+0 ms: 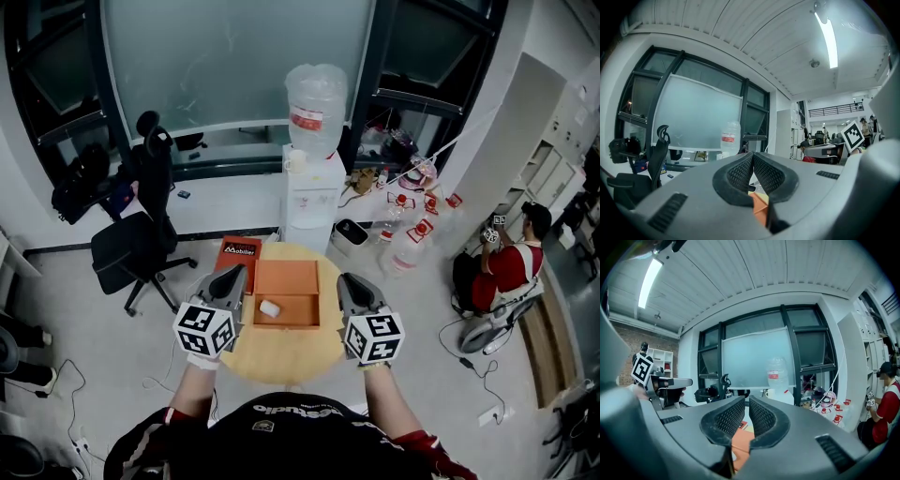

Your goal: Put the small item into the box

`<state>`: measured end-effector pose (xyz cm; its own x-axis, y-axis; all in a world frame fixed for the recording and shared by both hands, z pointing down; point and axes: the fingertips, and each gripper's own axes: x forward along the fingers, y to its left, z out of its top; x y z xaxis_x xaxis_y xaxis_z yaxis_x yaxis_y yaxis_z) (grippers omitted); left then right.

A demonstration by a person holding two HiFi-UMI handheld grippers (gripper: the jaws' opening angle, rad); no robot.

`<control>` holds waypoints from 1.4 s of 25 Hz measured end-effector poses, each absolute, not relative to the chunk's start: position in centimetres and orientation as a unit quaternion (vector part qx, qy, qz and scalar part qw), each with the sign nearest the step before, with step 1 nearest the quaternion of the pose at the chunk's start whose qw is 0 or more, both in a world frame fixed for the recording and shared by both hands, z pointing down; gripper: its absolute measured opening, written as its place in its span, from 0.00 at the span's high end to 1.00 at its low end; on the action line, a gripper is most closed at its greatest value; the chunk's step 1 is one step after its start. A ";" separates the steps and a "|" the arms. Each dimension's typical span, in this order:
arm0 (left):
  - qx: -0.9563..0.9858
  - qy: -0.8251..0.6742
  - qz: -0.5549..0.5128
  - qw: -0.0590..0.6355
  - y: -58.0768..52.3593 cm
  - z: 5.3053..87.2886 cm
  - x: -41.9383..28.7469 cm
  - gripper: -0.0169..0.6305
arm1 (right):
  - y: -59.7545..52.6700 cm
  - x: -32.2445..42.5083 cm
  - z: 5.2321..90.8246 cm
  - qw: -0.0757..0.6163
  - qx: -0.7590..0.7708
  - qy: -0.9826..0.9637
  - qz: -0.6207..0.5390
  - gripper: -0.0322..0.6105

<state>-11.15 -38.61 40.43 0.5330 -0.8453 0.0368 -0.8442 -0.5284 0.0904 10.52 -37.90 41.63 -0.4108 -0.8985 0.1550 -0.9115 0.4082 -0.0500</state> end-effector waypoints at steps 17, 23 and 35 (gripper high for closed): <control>0.876 -0.480 -0.010 0.049 -38.3 40.2 -11.1 0.95 | -37.6 10.1 41.2 0.046 0.547 -0.833 0.062 0.91; 0.877 -0.478 -0.010 0.048 -38.2 40.2 -10.8 0.95 | -37.6 10.5 41.0 0.044 0.551 -0.831 0.059 0.91; 0.878 -0.477 -0.011 0.046 -38.0 39.8 -10.8 0.95 | -37.2 10.4 40.8 0.046 0.550 -0.832 0.057 0.91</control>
<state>-10.78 -38.00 39.83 0.5450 -0.8381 0.0243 -0.8359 -0.5410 0.0925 10.41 -37.24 40.75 -0.3902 -0.9101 0.1396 -0.9206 0.3879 -0.0444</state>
